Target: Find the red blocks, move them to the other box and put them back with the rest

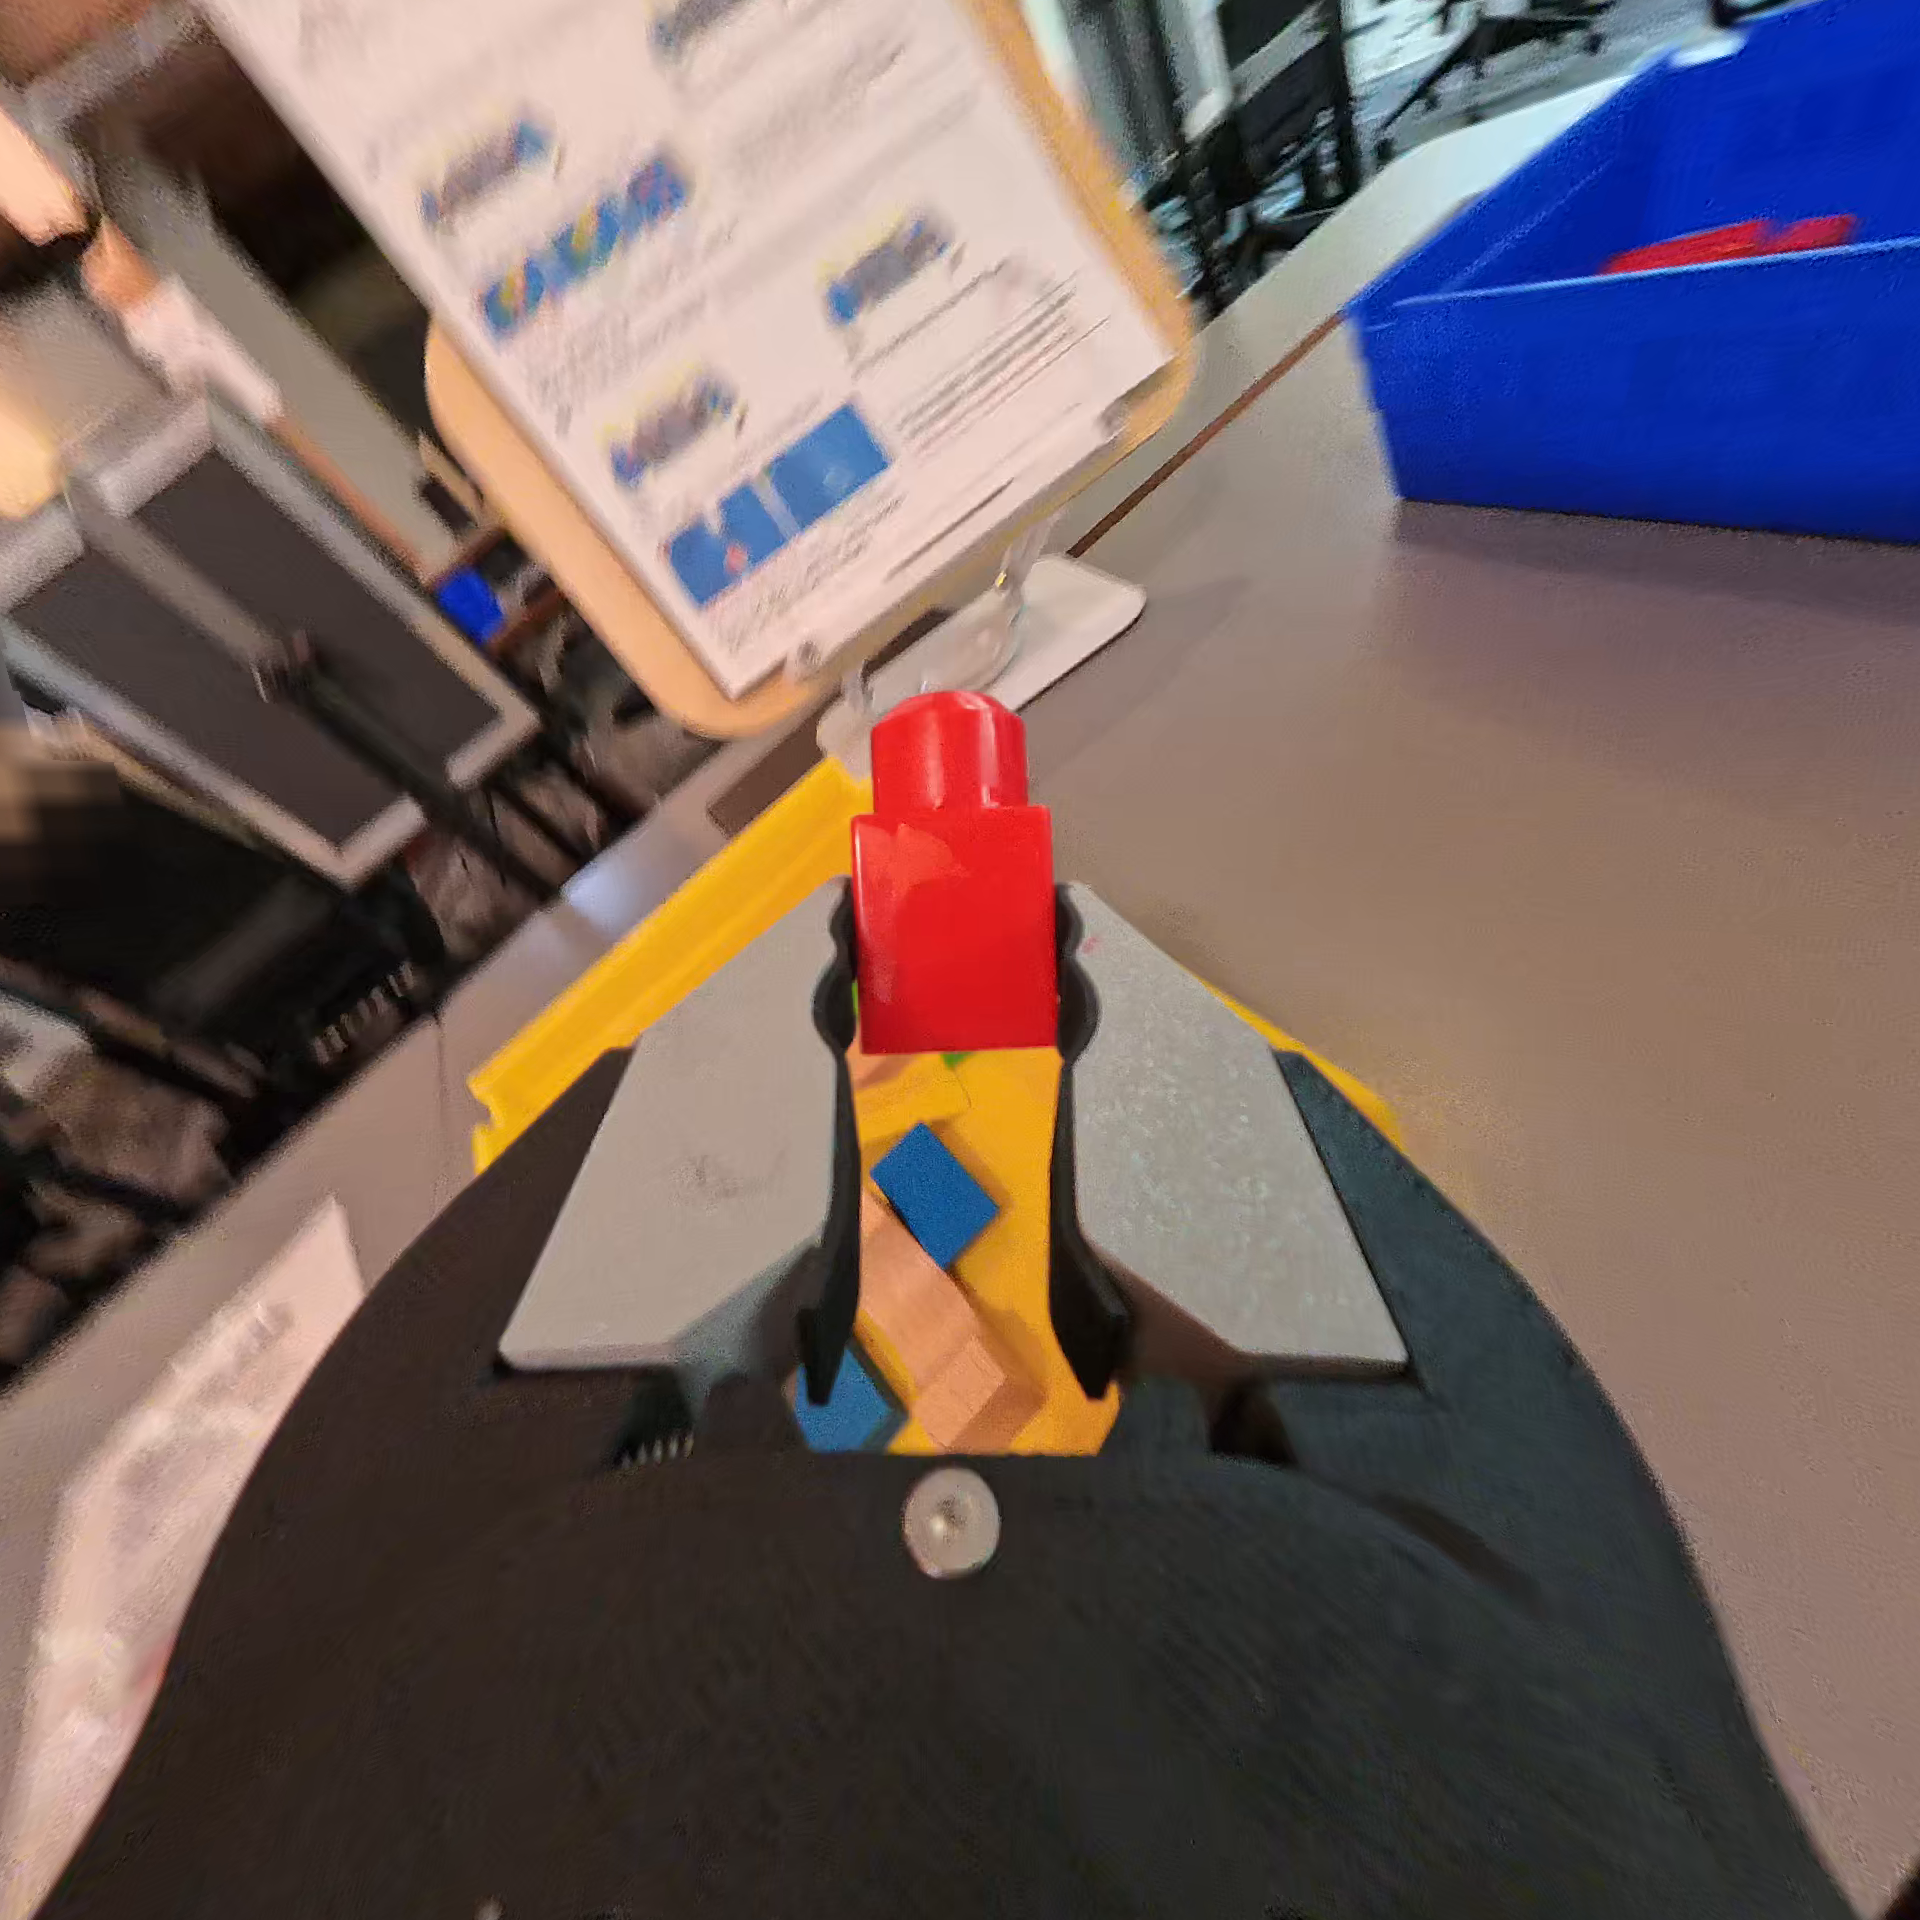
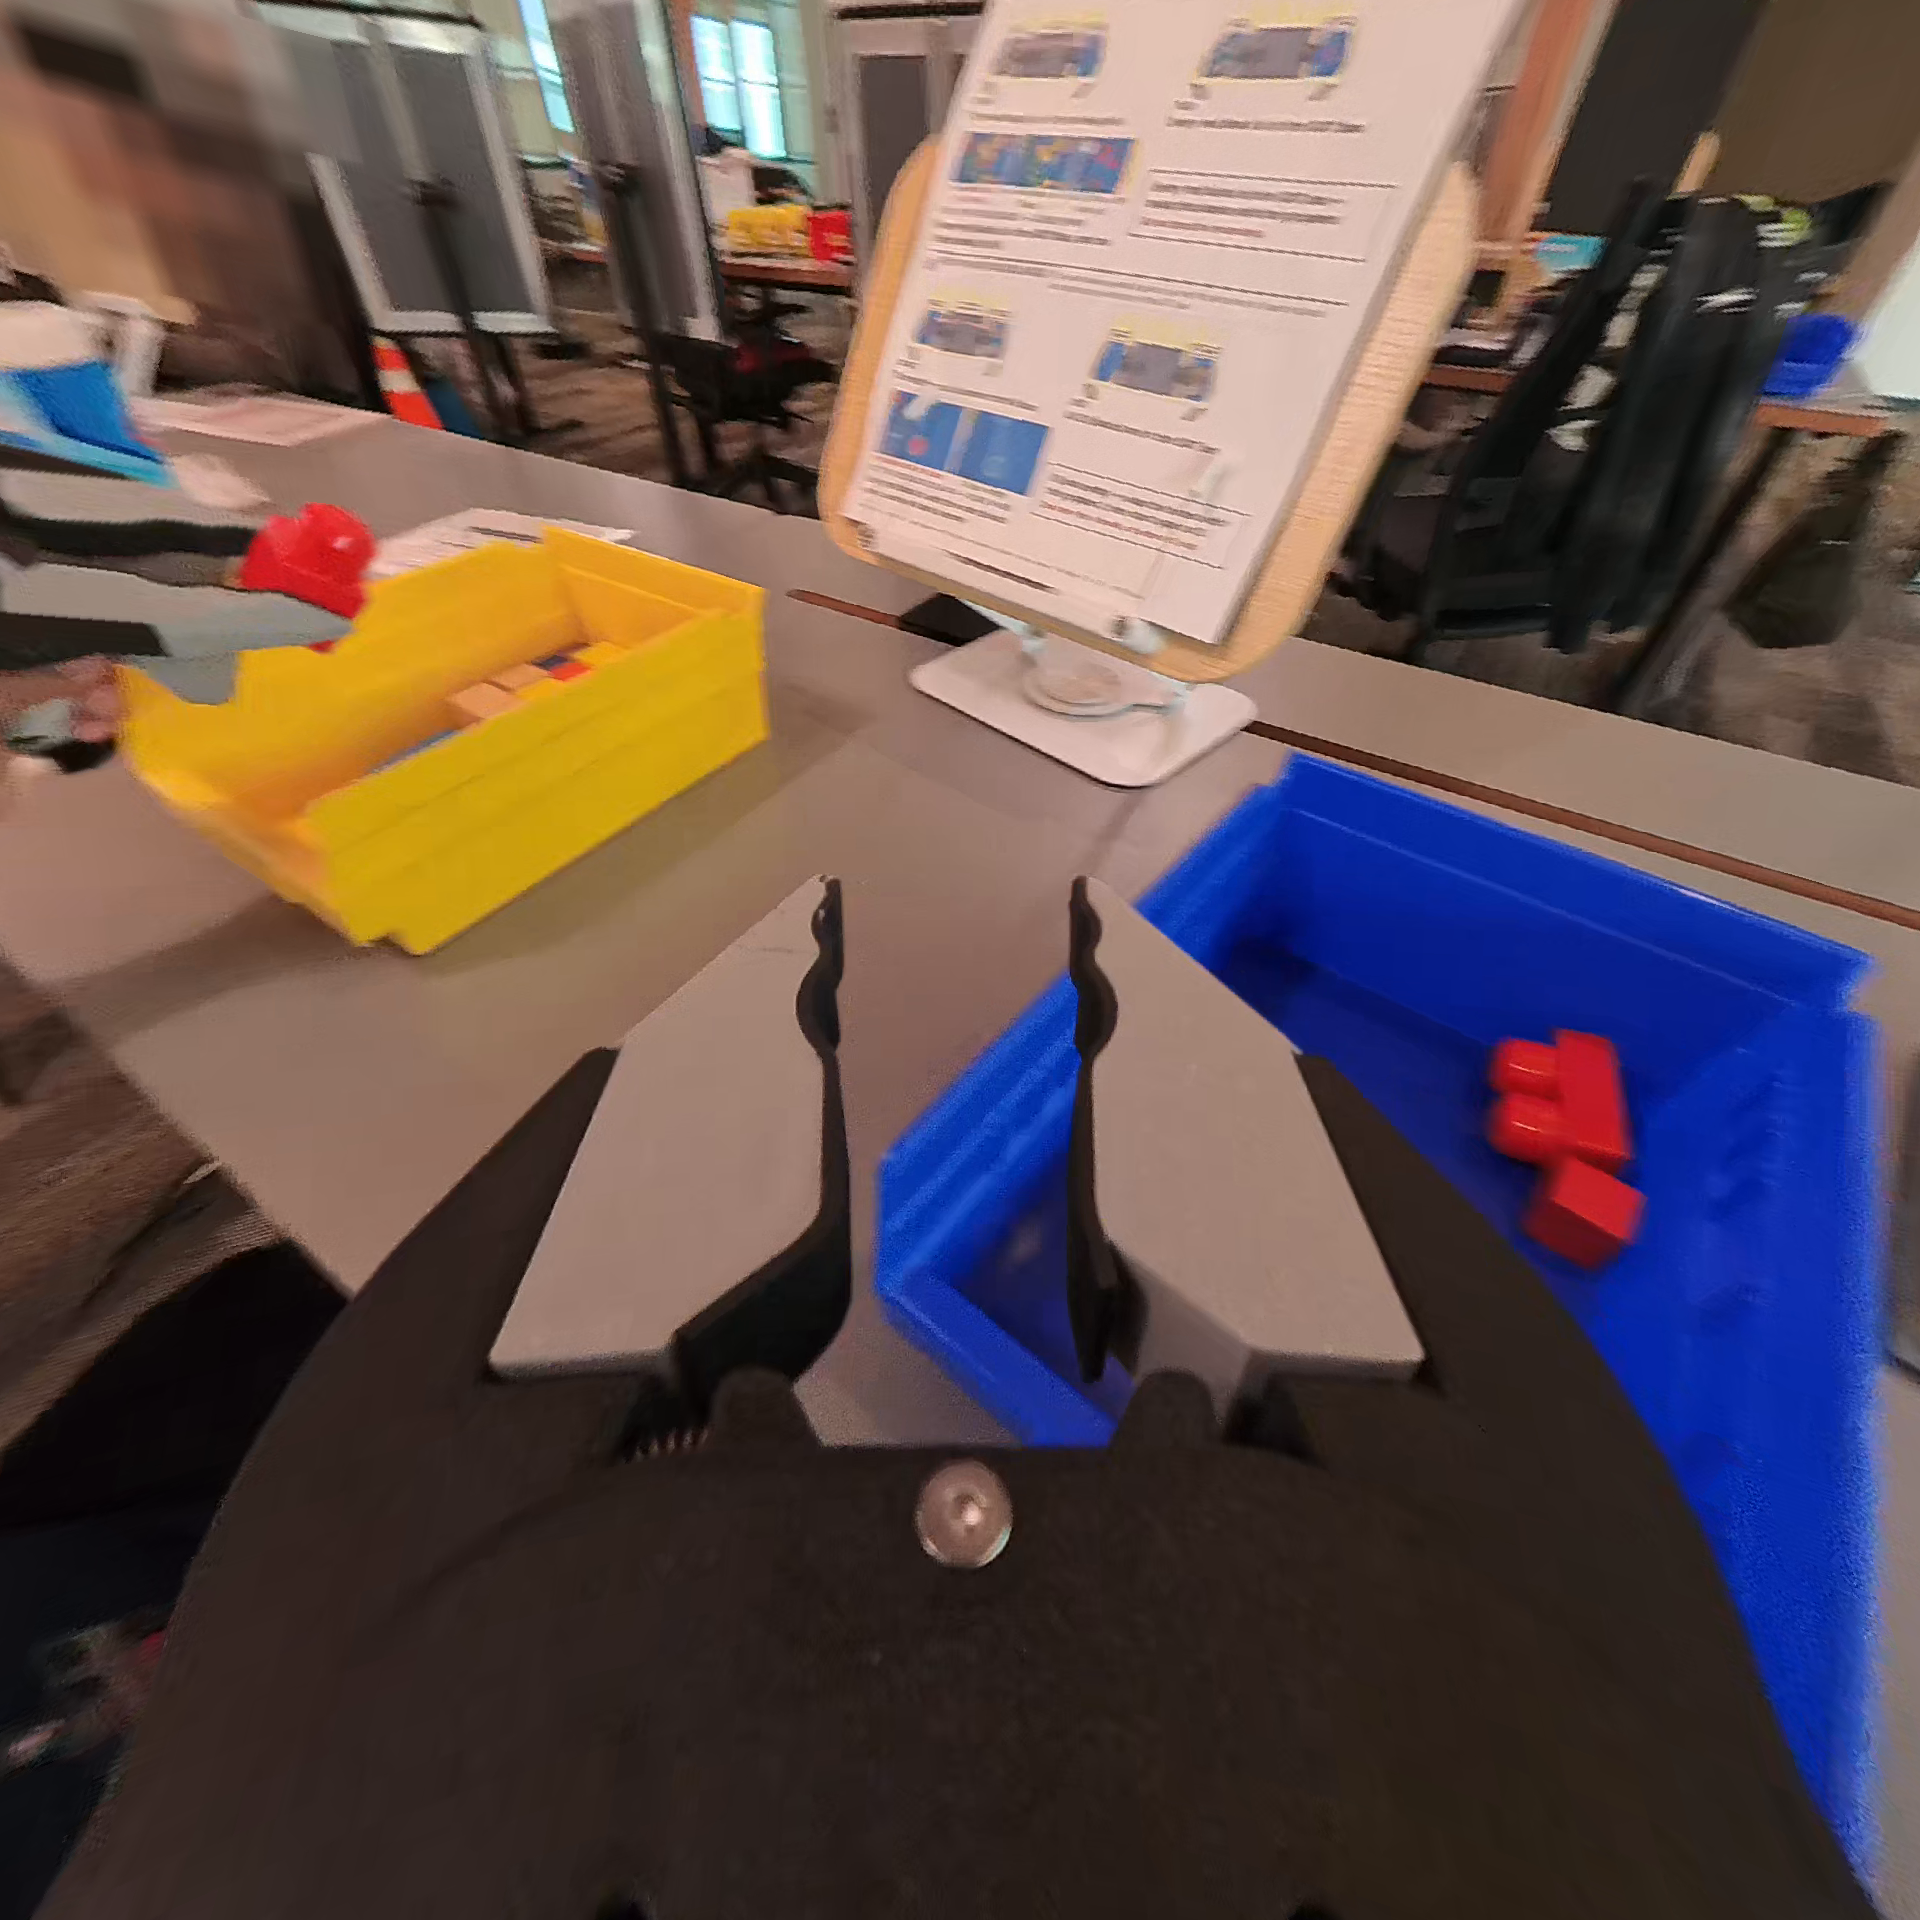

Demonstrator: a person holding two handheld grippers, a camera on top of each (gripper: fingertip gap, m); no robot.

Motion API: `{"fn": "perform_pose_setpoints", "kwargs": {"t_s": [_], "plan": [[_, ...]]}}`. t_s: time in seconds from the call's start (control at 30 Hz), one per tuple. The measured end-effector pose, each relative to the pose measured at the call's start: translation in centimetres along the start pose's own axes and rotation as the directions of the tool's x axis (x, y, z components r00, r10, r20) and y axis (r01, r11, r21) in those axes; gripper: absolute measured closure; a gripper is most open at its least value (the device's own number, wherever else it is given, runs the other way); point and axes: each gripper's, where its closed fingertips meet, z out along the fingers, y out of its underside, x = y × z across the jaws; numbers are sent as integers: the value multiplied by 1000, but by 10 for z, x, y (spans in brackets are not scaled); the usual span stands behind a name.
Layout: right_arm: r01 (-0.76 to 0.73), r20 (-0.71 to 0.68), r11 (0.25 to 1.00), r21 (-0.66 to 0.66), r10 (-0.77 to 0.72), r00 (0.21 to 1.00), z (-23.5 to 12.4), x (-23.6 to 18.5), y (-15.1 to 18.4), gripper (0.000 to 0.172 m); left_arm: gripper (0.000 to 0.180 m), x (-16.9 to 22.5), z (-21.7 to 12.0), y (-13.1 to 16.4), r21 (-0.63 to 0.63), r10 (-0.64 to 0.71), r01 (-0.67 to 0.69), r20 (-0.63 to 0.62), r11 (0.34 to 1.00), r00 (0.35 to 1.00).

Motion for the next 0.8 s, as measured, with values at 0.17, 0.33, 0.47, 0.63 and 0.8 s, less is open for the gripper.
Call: {"fn": "perform_pose_setpoints", "kwargs": {"t_s": [0.17,0.33,0.47,0.63,0.8], "plan": [[-53,339,998,33,39,940,5,-89,-13,125,146,64,-40,-66,216,370,-366,26,905,929],[-72,573,997,6,56,818,7,-173,-10,117,146,145,-53,-99,329,610,-591,55,736,791],[-49,655,998,-40,63,753,11,-218,2,106,146,189,-57,-110,397,660,-614,27,683,751],[17,635,997,-80,38,771,24,-229,21,135,147,209,-50,-106,380,699,-654,26,654,714],[28,611,996,-85,30,791,28,-222,23,137,147,206,-44,-106,361,696,-666,60,653,715]]}}
